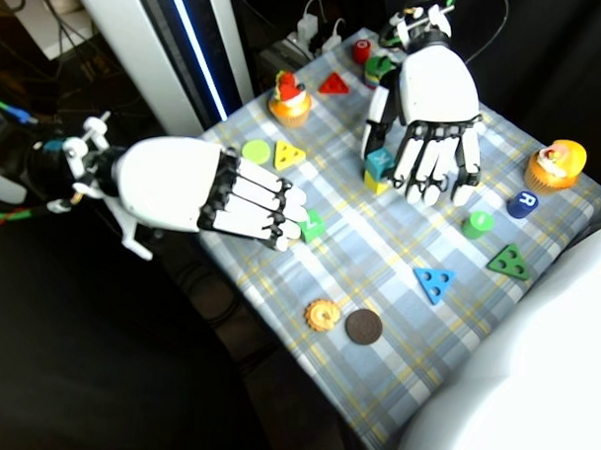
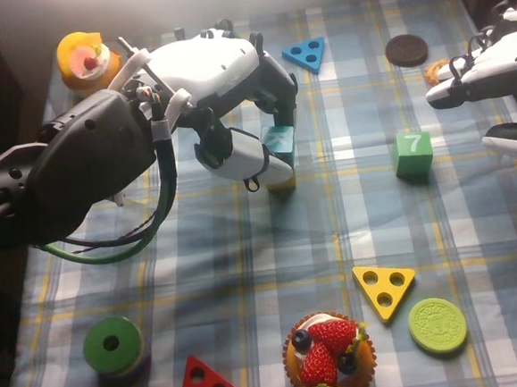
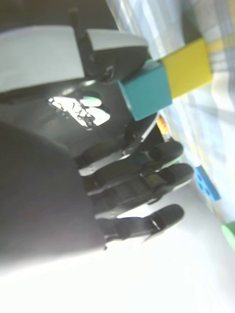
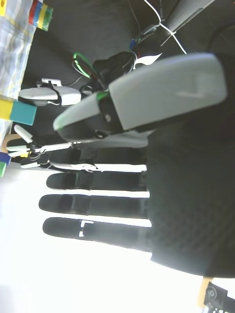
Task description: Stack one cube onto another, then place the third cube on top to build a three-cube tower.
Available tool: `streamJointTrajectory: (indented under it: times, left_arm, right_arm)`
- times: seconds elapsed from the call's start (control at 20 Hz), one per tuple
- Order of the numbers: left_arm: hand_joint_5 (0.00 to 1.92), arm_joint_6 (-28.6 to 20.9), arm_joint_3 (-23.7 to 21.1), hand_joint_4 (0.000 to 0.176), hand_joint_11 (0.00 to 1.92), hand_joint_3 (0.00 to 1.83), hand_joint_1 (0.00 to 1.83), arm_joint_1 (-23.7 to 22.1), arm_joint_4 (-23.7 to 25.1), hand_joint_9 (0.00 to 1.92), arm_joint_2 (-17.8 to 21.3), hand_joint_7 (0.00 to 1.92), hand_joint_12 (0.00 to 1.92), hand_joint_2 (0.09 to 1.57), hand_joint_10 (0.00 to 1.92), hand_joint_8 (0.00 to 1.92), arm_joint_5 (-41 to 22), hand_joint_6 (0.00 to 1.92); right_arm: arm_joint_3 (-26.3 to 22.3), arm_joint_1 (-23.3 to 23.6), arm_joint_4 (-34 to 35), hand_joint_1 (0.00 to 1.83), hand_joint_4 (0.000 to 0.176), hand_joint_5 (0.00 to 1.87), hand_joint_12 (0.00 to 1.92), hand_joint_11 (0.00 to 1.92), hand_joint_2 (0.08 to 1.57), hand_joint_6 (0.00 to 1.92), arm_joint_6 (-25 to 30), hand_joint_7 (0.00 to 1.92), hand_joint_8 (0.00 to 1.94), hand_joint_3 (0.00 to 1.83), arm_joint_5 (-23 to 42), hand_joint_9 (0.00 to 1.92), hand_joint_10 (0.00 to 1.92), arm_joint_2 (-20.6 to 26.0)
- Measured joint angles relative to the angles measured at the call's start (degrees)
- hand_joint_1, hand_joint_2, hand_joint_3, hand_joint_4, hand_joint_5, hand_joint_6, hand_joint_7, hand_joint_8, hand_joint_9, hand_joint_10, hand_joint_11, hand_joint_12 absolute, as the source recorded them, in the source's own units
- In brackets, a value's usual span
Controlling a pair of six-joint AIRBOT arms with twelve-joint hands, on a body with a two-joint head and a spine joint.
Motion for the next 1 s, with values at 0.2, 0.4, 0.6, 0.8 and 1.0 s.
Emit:
streamJointTrajectory:
  times: [0.2, 0.4, 0.6, 0.8, 1.0]
  left_arm:
    - [0.99, -0.02, 0.28, 0.169, 0.09, 0.00, 1.03, 0.00, -0.02, 0.69, 0.00, 0.82, 0.68, 1.11, 0.00, 0.00, 0.09, 0.96]
    - [0.98, -0.15, 0.66, 0.174, 0.10, 0.00, 1.02, -0.04, -0.72, 0.70, -0.07, 0.84, 0.67, 1.11, 0.01, 0.00, 0.42, 0.96]
    - [0.97, -0.13, 0.66, 0.176, 0.10, 0.00, 1.02, -0.04, -0.87, 0.72, -0.07, 0.80, 0.69, 1.11, 0.01, 0.00, 0.44, 0.98]
    - [0.86, -0.13, 0.66, 0.119, 0.08, 0.00, 1.01, -0.04, -0.94, 0.68, -0.07, 0.74, 0.66, 1.03, 0.01, 0.00, 0.44, 0.41]
    - [0.93, 0.22, 0.63, 0.097, 0.08, 0.00, 0.99, 0.20, -1.18, 0.67, -0.07, 0.73, 0.62, 1.00, 0.00, 0.00, 1.68, 0.02]
  right_arm:
    - [0.00, 0.00, -0.02, 0.88, 0.000, 0.71, 1.03, 0.28, 1.31, 0.00, 0.07, 0.71, 0.00, 0.00, -0.11, 0.69, 0.00, 0.00]
    - [0.00, 0.00, -0.04, 0.85, 0.000, 0.70, 1.03, 0.28, 1.32, 0.00, 0.24, 0.69, 0.00, 0.00, -0.15, 0.67, 0.00, 0.00]
    - [0.04, 0.00, -0.09, 0.85, 0.000, 0.70, 0.97, 0.29, 1.32, 0.00, 0.26, 0.69, 0.00, 0.00, -0.15, 0.67, 0.00, 0.00]
    - [0.04, 0.00, -0.07, 0.86, 0.000, 0.70, 0.96, 0.31, 1.32, 0.00, 0.28, 0.69, 0.00, 0.00, -0.15, 0.68, 0.00, 0.00]
    - [0.04, 0.00, -0.04, 0.84, 0.000, 0.70, 0.95, 0.34, 1.32, 0.00, 0.31, 0.69, 0.01, 0.00, -0.17, 0.69, 0.01, 0.00]
